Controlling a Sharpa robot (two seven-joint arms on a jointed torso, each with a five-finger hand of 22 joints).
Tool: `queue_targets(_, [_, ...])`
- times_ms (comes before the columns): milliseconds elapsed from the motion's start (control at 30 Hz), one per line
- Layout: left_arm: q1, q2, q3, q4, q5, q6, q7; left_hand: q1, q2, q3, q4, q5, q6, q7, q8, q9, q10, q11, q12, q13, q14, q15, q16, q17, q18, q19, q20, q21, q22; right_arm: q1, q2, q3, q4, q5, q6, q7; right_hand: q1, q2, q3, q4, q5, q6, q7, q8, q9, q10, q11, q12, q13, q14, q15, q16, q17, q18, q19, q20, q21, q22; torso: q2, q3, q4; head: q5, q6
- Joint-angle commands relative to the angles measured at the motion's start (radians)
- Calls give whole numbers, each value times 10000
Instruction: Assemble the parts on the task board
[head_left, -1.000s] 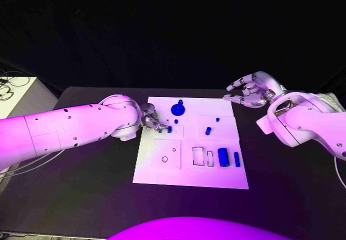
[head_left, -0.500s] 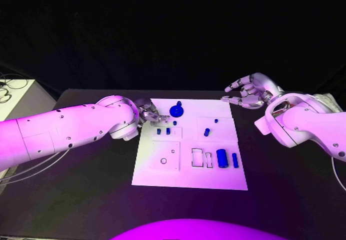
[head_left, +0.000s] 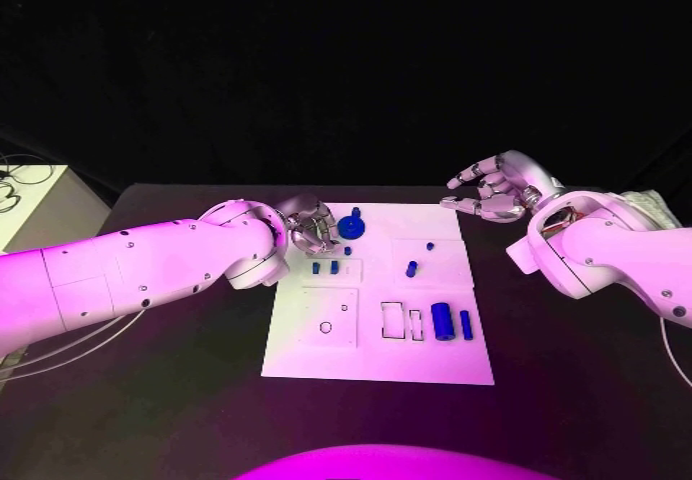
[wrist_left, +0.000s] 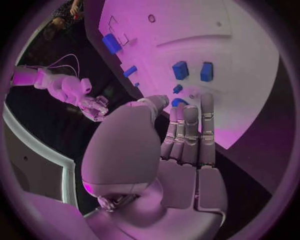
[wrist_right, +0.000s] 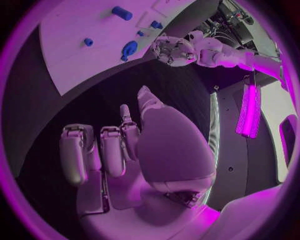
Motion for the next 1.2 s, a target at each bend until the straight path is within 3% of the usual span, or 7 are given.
queue_targets(33, [-76, 184, -24, -118, -1296, -630, 1891, 139, -131, 24, -27, -42, 23, 23, -166, -413, -213, 45, -345, -383, -325, 47, -38, -289, 103, -156, 35, -32, 58, -8, -10, 1, 8, -42, 29, 124, -83, 10, 15, 2, 49, -54, -1, 67, -11, -24, -36, -38, 1068, 642, -76, -23, 1153, 125, 553, -72, -39, 1899, 5, -4, 2, -28, 58])
queue_targets(200, [-150, 506, -159, -456, -2377, -701, 2159, 111, -331, -201, 73, -159, 58, -22, -446, -986, -428, 149, -763, -873, -523, 145, 0, -623, 108, -244, 131, -74, 95, -9, -7, 1, 8, -37, 37, 132, -83, 10, 15, 2, 49, -54, -1, 67, -11, -24, -36, -38, 1068, 642, -76, -23, 1153, 125, 553, -72, -39, 1899, 7, 0, -6, -41, 105])
queue_targets(400, [-178, 779, -291, -753, -3176, -464, 1929, 184, -431, -475, 148, -173, 298, -50, -595, -1456, -409, 165, -950, -1227, -393, 153, 353, -825, 119, -131, 153, 18, 180, -10, -12, 1, 16, -35, 45, 129, -83, 10, 15, 2, 49, -54, -1, 67, -11, -24, -36, -38, 1068, 642, -76, -23, 1153, 125, 553, -72, -39, 1899, 17, 4, -18, -66, 141])
queue_targets(733, [-185, 1019, -328, -1008, -3974, 413, 912, 400, -376, -975, 216, -141, 493, -164, -614, -1902, -699, 182, -1177, -1638, -332, 169, 915, -1130, 120, -52, 207, 190, 346, -12, -13, 0, 16, -35, 51, 125, -83, 10, 15, 2, 49, -54, -1, 67, -11, -24, -36, -38, 1068, 642, -76, -23, 1153, 125, 553, -72, -39, 1899, 7, 6, 4, -103, 138])
queue_targets(1200, [-181, 1193, -320, -1234, -4211, 760, 233, 710, -215, -961, 260, -111, 1081, -285, -823, -2504, -471, 182, -1425, -2154, -132, 162, 1662, -1324, 124, -24, 208, 541, 665, -15, -2, 0, 3, -35, 54, 122, -70, 26, 30, -7, 49, -55, -3, 78, -11, -14, -38, -29, 1074, 647, -79, -18, 1169, 121, 561, -75, -30, 1906, 10, 4, -4, -121, 136])
